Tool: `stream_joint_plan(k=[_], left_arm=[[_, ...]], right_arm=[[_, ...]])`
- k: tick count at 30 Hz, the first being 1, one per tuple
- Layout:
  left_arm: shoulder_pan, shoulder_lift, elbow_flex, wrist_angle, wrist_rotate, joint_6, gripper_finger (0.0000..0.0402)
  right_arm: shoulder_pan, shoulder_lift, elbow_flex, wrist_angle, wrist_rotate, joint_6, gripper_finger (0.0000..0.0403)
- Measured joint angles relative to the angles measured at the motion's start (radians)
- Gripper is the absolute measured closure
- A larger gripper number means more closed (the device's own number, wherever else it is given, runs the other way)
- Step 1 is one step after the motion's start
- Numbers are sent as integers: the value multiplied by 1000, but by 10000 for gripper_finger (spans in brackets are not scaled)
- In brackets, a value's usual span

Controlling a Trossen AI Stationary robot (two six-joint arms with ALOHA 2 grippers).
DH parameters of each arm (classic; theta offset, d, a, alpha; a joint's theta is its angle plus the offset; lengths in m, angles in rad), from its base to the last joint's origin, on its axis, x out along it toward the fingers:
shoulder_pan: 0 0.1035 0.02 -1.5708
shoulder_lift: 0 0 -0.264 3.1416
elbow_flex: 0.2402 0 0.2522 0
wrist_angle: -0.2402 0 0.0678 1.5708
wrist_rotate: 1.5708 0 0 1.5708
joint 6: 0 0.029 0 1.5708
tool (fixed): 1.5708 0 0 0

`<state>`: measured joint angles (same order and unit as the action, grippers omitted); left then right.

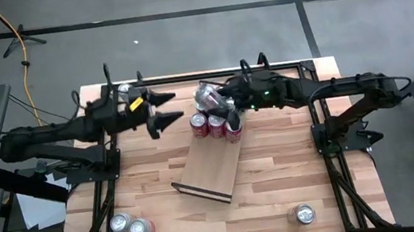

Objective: Place canned beverage on shelf
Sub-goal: Put the bottom left red and silver soda can on the shelf

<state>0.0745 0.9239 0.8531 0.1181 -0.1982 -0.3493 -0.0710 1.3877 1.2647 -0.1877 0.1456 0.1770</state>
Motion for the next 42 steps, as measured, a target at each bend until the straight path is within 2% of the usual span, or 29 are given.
stream_joint_plan(k=[2,4,9,12,14,22,33,36,38,41,42], left_arm=[[-17,-9,-62,92,10,-12,57],[-29,-8,-94,139,9,-14,57],[-38,55,-97,294,59,30,57],[-36,99,-95,399,116,61,57],[-36,117,-97,413,140,63,57],[-36,196,-96,585,161,36,57],[-38,372,77,540,224,38,61],[-37,373,91,477,221,37,83],[-37,372,92,466,214,40,111],[-37,360,92,436,201,57,168],[-38,357,92,420,196,65,171]], right_arm=[[-11,-13,-69,218,-97,60,117],[-6,-15,-113,357,-148,100,117],[23,30,-127,500,-221,133,117],[35,46,-111,508,-228,132,117],[36,47,-105,504,-230,133,117],[47,53,-101,557,-263,137,117],[73,54,-101,551,-271,101,117],[73,54,-101,536,-268,77,117],[71,46,-101,511,-262,78,116],[67,28,-99,446,-271,85,92],[67,20,-98,419,-270,80,81]])
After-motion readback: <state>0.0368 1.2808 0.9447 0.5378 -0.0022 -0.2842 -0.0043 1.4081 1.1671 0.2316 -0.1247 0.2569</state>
